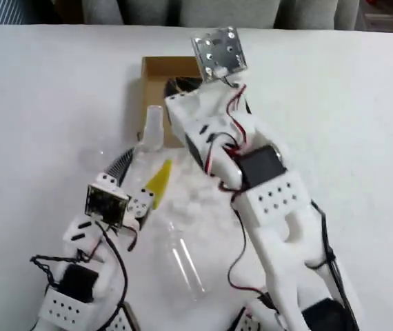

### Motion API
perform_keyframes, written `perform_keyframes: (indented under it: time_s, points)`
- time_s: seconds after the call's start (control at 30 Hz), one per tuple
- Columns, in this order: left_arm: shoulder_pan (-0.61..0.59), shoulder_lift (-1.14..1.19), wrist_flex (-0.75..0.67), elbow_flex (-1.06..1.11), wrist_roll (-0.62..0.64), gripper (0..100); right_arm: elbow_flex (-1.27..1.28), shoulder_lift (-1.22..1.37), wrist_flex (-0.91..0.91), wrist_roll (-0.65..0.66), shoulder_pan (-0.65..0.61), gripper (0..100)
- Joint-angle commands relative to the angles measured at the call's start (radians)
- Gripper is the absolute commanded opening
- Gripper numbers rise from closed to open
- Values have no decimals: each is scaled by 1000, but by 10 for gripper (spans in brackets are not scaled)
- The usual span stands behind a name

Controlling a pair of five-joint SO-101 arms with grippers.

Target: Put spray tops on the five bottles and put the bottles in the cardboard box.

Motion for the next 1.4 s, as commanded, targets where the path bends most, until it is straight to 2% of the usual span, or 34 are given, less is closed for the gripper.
perform_keyframes:
  time_s: [0.0, 0.37, 0.73, 1.07, 1.27, 1.37]
  points:
    - [5, -22, 2, -6, 2, 28, -55, 1, -1, -2, -31, 16]
    - [5, -22, 2, -6, 2, 28, -54, -82, 202, -2, -87, 16]
    - [5, -22, 3, -6, 2, 28, -61, -87, 117, -2, -74, 16]
    - [5, -22, 3, -6, 2, 28, -32, -82, 128, -6, 94, 16]
    - [5, -22, 3, -6, 2, 28, 91, -107, 143, -9, 30, 16]
    - [5, -22, 3, -6, 2, 28, 124, -114, 87, -9, -24, 16]
